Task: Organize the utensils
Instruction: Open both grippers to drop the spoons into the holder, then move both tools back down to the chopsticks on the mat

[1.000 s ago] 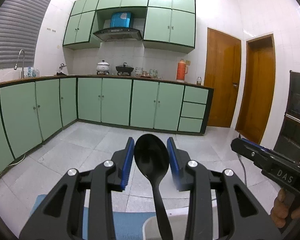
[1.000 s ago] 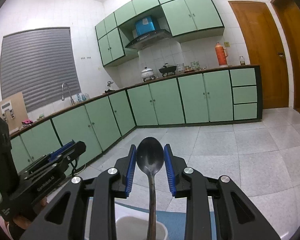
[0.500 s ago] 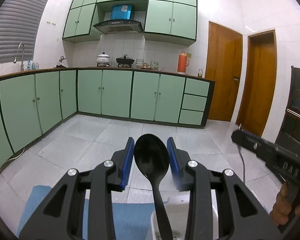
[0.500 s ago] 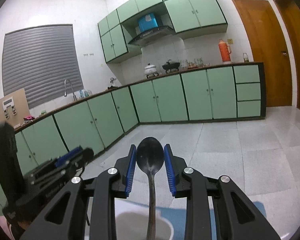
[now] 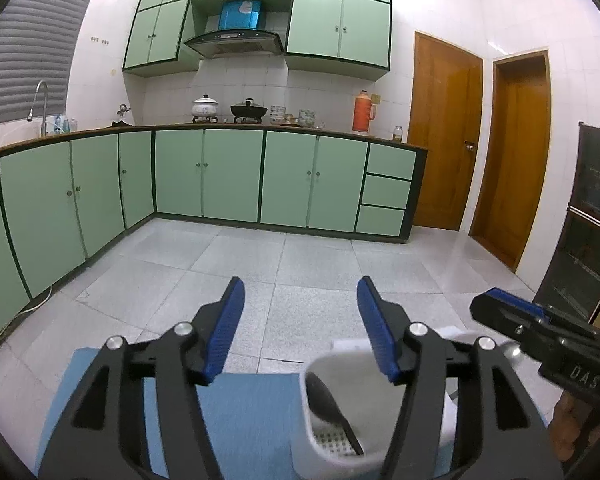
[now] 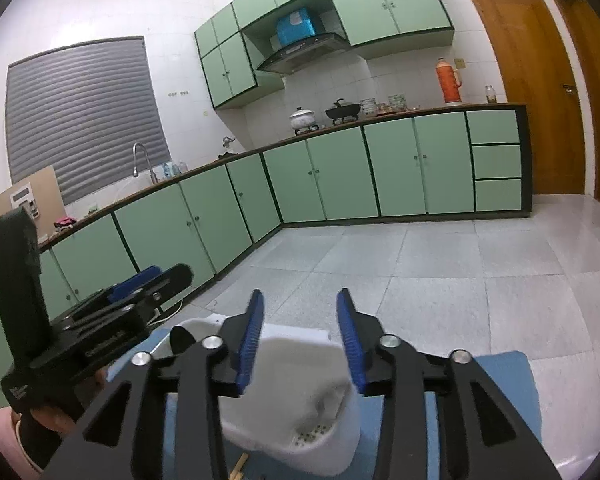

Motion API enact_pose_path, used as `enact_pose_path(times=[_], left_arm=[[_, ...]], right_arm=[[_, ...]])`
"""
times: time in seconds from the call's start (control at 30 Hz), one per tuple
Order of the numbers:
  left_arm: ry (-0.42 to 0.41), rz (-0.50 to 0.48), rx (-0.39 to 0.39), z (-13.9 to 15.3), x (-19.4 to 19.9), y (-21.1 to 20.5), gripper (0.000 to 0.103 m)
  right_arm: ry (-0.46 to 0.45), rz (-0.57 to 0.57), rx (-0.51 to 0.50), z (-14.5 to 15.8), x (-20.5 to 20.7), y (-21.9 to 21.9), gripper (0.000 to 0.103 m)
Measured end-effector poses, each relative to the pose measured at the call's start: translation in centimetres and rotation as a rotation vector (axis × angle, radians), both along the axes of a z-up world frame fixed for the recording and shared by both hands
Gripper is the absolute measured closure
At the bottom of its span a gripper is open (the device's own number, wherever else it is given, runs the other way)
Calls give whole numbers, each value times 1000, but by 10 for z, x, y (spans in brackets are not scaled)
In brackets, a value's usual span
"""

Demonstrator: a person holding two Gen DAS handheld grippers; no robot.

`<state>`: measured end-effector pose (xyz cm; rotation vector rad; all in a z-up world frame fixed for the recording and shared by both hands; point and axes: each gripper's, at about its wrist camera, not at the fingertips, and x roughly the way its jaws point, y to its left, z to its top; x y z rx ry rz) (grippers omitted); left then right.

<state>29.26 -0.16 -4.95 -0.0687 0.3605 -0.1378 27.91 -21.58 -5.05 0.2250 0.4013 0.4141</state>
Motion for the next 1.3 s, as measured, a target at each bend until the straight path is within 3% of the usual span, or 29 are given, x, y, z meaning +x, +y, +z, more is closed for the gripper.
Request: enact_pose_path(times=[0.23, 0.33, 0.43, 0.67, 0.83, 0.97, 1.13, 1.3], left_arm=[[38, 27, 1, 9, -56, 11, 19], [93, 29, -10, 2, -85, 14, 14], [162, 28, 13, -10, -108, 15, 14], [310, 31, 48, -46, -149, 15, 14], [418, 35, 70, -73, -171, 16, 14], [476, 22, 115, -89, -188, 9, 21], [512, 22, 138, -101, -201, 7, 26], [539, 16, 135, -109, -203, 10, 32]], right_arm=[[45, -84, 9, 3, -55, -21, 24], [103, -111, -9, -8, -84, -28, 15], [167, -125, -31, -22, -108, -33, 14], [293, -147, -59, -59, -160, -39, 16], [344, -152, -79, -74, -185, -42, 27], [366, -152, -105, -84, -206, -37, 36], [388, -135, -117, -92, -221, -32, 52], [391, -123, -122, -94, -228, -33, 58]])
